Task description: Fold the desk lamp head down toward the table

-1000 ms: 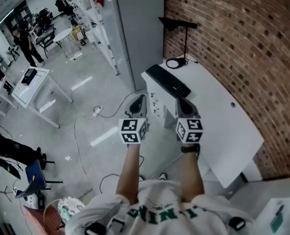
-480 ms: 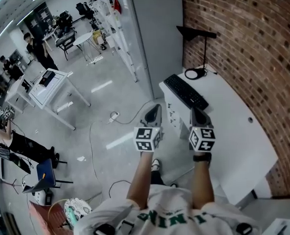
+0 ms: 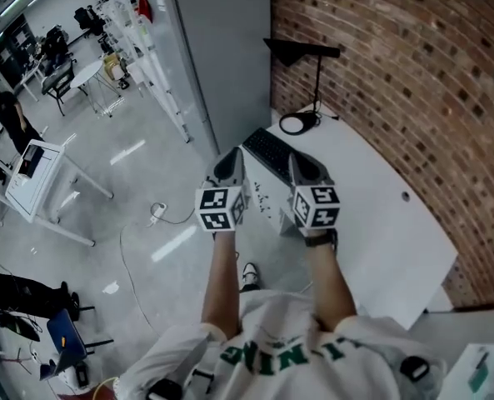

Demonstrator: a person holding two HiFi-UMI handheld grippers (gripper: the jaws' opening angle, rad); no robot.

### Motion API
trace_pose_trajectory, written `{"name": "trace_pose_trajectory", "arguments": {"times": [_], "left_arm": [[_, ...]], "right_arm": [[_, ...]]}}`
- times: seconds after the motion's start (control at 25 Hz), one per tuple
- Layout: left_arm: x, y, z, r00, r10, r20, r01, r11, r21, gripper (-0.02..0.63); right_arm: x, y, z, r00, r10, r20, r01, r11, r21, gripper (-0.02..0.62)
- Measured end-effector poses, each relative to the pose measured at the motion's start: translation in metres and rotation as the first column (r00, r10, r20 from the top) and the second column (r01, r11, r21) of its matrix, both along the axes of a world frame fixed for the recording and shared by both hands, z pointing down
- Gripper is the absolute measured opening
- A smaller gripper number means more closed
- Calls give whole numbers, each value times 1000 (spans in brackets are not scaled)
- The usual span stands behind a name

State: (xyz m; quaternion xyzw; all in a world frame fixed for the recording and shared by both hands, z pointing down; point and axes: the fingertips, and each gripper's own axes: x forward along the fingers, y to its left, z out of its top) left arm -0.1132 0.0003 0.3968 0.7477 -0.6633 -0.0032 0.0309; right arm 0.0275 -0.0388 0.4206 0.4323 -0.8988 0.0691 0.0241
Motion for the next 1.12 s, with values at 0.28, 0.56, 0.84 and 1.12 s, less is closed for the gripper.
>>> {"name": "trace_pose_trajectory", "arguments": {"times": [0.28, 0.56, 0.84, 1.12], "left_arm": [[-25, -76, 4, 993, 106, -55, -107, 994, -6, -5], [-57, -130, 15, 990, 133, -47, -134, 991, -19, -5], [-64, -161, 38, 989, 138, -61, -141, 989, -51, -5], [-65, -228, 28, 987, 159, 13, -158, 986, -45, -5]], "right_arm": [[-28, -70, 14, 996, 86, -38, -87, 996, -32, 5], [-55, -117, 26, 989, 134, -59, -136, 990, -44, 5], [-66, -144, 39, 987, 126, -99, -132, 990, -57, 5], [-81, -207, 34, 996, 84, -41, -87, 994, -71, 5]]}}
